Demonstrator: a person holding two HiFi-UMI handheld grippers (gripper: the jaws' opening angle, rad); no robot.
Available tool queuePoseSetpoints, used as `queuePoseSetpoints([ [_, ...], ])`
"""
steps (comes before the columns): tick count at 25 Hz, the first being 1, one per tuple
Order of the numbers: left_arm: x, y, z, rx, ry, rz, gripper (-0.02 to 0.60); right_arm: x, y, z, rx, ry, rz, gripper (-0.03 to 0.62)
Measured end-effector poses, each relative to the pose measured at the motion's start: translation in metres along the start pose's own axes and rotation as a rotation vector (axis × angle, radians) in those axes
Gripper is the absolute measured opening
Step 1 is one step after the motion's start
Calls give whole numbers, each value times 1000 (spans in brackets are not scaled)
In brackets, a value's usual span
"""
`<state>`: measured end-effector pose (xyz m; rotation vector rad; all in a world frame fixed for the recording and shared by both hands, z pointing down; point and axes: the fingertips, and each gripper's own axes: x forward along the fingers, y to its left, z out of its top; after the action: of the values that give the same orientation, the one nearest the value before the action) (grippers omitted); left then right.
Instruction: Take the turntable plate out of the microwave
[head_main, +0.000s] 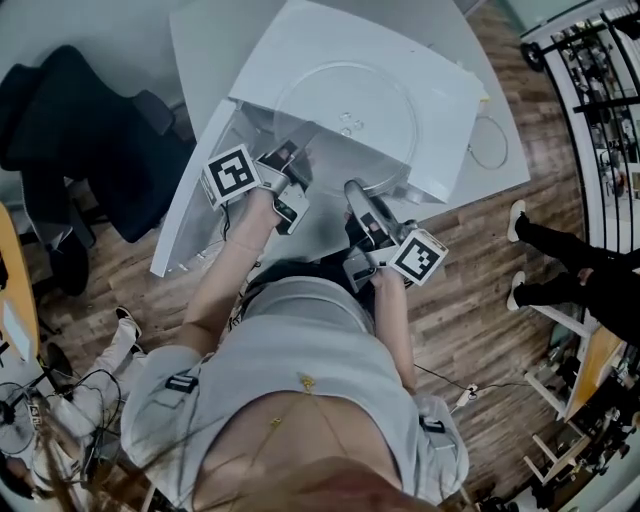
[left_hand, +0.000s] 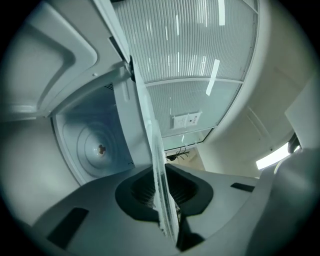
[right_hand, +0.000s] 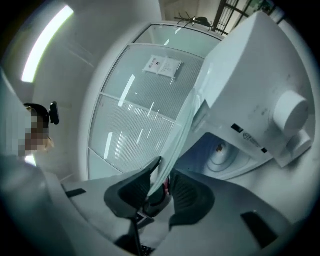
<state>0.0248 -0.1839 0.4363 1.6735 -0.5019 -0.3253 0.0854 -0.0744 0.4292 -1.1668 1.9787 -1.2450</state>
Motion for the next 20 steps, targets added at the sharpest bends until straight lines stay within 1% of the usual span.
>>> queuePoseSetpoints([
  [1, 1, 0, 0, 26, 3, 2, 55, 1, 3, 1, 5, -12, 17, 89],
  [3, 2, -3, 0, 105, 19, 8, 61, 2, 4, 5, 14, -35, 26, 91],
  [5, 2, -7, -1, 225, 49, 16, 77, 1, 2, 10, 39, -65, 23, 91],
  [6, 3, -8, -3, 292, 66, 15, 95, -1, 0, 13, 54, -81, 21, 91],
  [7, 2, -10, -5, 358, 81, 9, 142, -1, -2, 15, 64, -96, 18, 91],
  [8, 1, -12, -7, 418, 92, -3, 208, -2, -5, 18, 70, -108, 14, 89],
  [9, -1, -14, -8, 469, 102, -18, 253, -2, -7, 20, 78, -120, 13, 88],
  [12, -14, -17, -13, 587, 128, -55, 315, -1, -11, 22, 115, -145, 18, 84],
  [13, -19, -17, -15, 629, 137, -61, 327, -1, -11, 23, 116, -146, 19, 84],
  [16, -34, -19, -27, 775, 156, -67, 331, -3, -12, 26, 113, -151, 19, 83],
  [18, -38, -17, -35, 876, 166, -55, 335, -4, -15, 29, 116, -158, 21, 81],
  [20, -41, -13, -41, 960, 167, -35, 337, -4, -18, 32, 119, -171, 21, 78],
])
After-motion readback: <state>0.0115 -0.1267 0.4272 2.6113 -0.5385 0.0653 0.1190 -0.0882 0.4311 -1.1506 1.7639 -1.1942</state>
